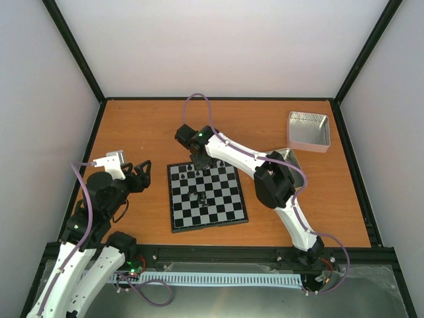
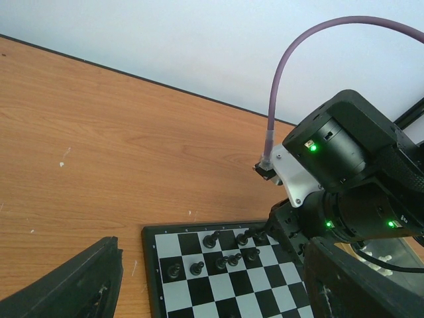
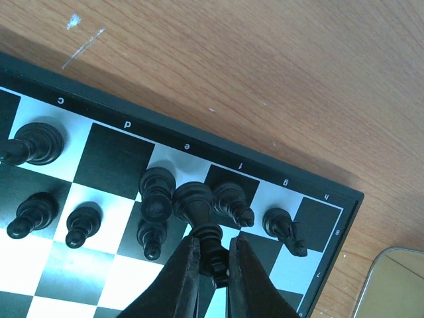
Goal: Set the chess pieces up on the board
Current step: Adjust the chess piece on the chessboard, then place the chess piece on the chessboard, then pick up the chess piece from the chessboard, then place the chess piece on the chessboard.
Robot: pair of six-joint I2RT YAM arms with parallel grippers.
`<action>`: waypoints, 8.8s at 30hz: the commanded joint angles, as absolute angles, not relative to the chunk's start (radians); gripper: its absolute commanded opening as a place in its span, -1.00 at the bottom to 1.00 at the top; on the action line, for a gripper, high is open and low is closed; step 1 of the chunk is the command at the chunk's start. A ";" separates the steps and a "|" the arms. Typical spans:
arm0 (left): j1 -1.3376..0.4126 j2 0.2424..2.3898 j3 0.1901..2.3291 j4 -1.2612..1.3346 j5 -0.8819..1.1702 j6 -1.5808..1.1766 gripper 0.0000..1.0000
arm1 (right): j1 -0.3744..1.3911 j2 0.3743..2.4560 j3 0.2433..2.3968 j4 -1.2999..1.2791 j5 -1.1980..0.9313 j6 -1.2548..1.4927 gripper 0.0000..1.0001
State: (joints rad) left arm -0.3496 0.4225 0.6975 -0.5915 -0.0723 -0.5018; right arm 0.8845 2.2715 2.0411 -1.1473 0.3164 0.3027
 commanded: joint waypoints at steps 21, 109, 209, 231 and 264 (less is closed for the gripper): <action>-0.351 0.423 0.702 -0.577 -0.090 -0.488 0.51 | 0.887 2.308 2.051 -1.074 0.214 0.268 -0.94; -0.351 0.422 0.700 -0.573 -0.080 -0.489 0.52 | 0.880 2.163 2.083 -1.107 0.301 0.342 -0.19; -0.351 0.707 0.410 -0.052 0.868 -1.003 0.60 | 1.097 1.407 0.850 -0.028 -0.037 0.087 -0.84; -0.353 0.858 0.388 0.002 0.916 -1.080 -0.13 | 1.097 1.434 0.907 0.000 -0.102 -0.022 -0.84; -0.351 0.813 0.461 0.260 0.940 -1.420 -0.76 | 1.019 1.314 0.587 0.769 -0.219 0.956 0.18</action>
State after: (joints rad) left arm -0.3489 0.8196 0.4053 0.1616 0.9279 -1.3163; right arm 1.0214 1.2831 0.6178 0.5220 -0.1749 0.7872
